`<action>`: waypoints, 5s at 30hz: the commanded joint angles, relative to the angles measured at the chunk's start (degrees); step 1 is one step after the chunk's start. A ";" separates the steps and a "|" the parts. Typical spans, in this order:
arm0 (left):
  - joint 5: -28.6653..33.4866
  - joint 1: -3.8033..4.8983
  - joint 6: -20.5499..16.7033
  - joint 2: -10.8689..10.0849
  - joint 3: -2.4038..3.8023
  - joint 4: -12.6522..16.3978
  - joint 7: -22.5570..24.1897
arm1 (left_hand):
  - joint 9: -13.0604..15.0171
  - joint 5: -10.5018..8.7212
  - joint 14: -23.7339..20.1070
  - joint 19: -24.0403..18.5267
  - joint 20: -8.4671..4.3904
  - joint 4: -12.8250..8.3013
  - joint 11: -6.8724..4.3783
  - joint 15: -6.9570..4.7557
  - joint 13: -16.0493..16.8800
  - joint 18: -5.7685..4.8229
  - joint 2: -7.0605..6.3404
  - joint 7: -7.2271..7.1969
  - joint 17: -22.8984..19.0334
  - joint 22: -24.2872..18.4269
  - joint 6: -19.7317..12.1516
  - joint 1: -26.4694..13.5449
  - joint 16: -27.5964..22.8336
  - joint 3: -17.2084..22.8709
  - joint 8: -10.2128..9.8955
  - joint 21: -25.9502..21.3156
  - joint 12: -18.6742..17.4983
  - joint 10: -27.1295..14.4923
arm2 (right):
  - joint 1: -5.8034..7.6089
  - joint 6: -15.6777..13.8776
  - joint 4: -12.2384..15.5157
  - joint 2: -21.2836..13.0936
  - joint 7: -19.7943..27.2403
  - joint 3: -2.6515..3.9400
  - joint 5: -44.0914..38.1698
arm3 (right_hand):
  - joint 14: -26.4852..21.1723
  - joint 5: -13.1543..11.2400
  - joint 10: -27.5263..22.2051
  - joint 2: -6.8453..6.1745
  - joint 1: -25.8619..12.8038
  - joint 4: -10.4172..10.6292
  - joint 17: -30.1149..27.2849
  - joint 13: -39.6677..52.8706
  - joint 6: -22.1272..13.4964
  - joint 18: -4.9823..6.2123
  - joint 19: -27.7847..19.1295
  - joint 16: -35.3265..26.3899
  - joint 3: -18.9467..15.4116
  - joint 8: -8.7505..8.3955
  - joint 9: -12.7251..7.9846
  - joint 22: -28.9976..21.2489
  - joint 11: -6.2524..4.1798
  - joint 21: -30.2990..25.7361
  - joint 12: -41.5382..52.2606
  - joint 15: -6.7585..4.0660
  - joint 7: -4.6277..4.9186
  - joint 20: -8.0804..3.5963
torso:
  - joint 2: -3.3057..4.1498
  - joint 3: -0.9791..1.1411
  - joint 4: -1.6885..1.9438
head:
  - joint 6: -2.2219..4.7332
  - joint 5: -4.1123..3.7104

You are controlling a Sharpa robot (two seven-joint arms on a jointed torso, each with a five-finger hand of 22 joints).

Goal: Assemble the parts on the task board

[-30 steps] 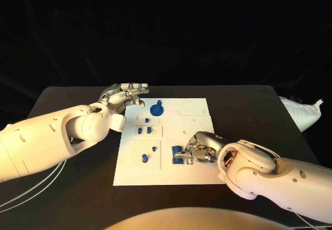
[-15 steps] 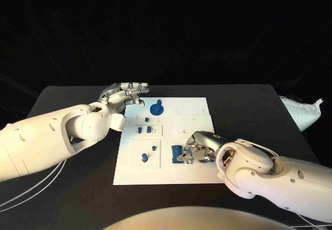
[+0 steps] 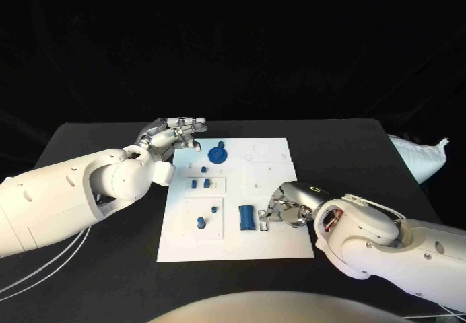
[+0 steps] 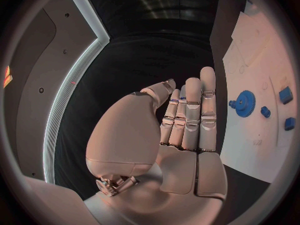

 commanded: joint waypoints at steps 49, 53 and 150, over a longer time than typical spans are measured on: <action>-0.19 -1.13 1.29 -0.36 -0.03 0.19 0.30 | -0.02 -0.05 -0.29 -0.45 -0.12 -0.19 0.12 -0.11 -0.08 1.11 0.10 -0.01 -0.06 0.04 -0.28 -0.28 0.19 -0.04 0.20 -0.34 0.20 -0.33 | -0.87 9.92 -2.95 -4.67 -0.32 -0.08 -10.02 | 3.34 0.95 -0.14 -1.62 0.32 0.37 -0.12 0.36 -0.65 -0.23 -0.27 -0.23 1.00 -1.73 -0.03 0.00 0.26 -0.27 -0.65 0.03 0.23 0.08 | -0.37 -0.30 0.12 | -0.39 -1.18; -0.19 -1.13 1.29 -0.40 -0.03 0.20 0.29 | -0.02 -0.05 -0.29 -0.45 -0.12 -0.19 0.12 -0.11 -0.08 1.11 0.10 -0.01 -0.06 0.04 -0.28 -0.28 0.19 -0.04 0.20 -0.34 0.20 -0.33 | -1.12 12.37 -3.16 -4.16 -0.25 -0.09 -12.68 | 3.39 -0.41 -0.14 -1.83 2.36 -0.86 0.24 0.56 -0.40 -0.31 -0.17 -0.03 2.14 -1.99 0.01 0.38 0.14 -0.07 -0.67 -0.07 0.14 0.01 | -0.33 -0.30 0.12 | -0.45 -1.12; -1.00 -1.13 1.61 -0.17 -0.02 0.41 -0.64 | -0.01 -0.05 -0.41 -0.55 -0.08 -0.27 0.15 -0.08 -0.08 1.12 0.28 0.02 -0.35 0.02 -0.42 -0.41 0.32 -0.08 0.40 -0.38 0.53 -0.57 | 0.42 6.48 -3.35 2.12 -1.39 -0.04 7.43 | 3.97 16.01 2.15 -9.59 -10.57 3.25 4.29 4.06 2.99 -0.84 0.68 2.00 24.44 -4.84 2.95 3.85 -0.29 1.86 0.78 -0.34 -0.46 -0.17 | -0.40 -0.36 0.61 | -1.18 -0.64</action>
